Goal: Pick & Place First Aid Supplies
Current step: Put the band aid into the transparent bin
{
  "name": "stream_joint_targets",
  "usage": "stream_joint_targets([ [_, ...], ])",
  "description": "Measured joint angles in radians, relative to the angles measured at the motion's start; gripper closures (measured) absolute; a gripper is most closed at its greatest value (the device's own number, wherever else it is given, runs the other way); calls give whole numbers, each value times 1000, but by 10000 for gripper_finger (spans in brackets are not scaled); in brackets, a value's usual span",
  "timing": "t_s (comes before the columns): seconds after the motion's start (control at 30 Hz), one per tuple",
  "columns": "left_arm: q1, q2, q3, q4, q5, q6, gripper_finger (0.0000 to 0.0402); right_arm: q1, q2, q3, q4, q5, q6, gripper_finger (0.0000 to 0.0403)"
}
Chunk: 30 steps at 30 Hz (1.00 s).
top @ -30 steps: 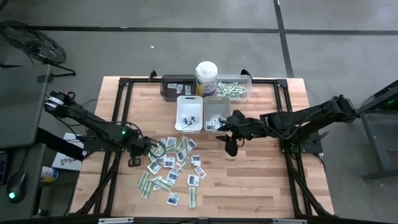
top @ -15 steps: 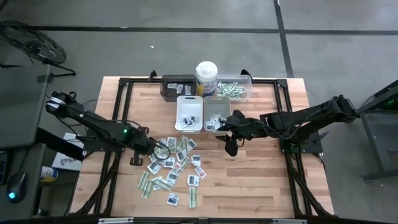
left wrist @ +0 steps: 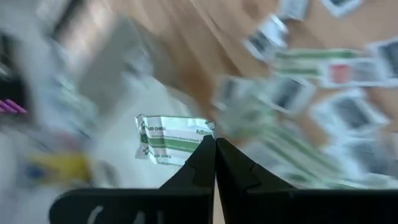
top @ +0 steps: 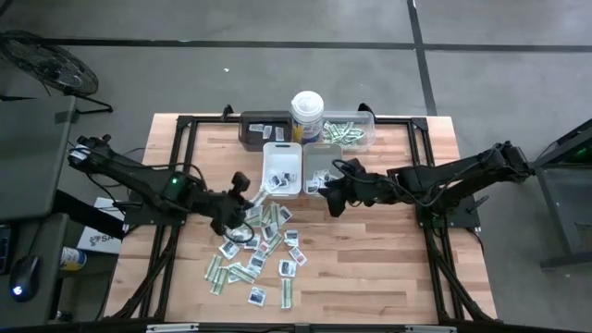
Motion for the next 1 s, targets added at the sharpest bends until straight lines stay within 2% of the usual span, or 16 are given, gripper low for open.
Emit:
stream_joint_targets([
  [0.2, 0, 11, 39, 187, -82, 374, 401, -19, 0, 0, 166, -94, 1, 230],
  [0.43, 0, 78, 89, 248, -161, 610, 401, -69, 0, 0, 270, -205, 4, 230],
  [0.53, 0, 114, 109, 279, -173, 671, 401, -86, 0, 0, 278, -233, 20, 228],
  [0.7, 1, 169, 132, 324, -259, 736, 401, -87, 5, 0, 290, -232, 19, 228],
  [0.83, 18, 192, 137, 403, -262, 812, 401, -87, 31, 0, 347, -242, 2, 218],
  [1.0, 65, 202, 137, 463, -251, 819, 401, -93, 77, 0, 382, -242, 7, 189],
])
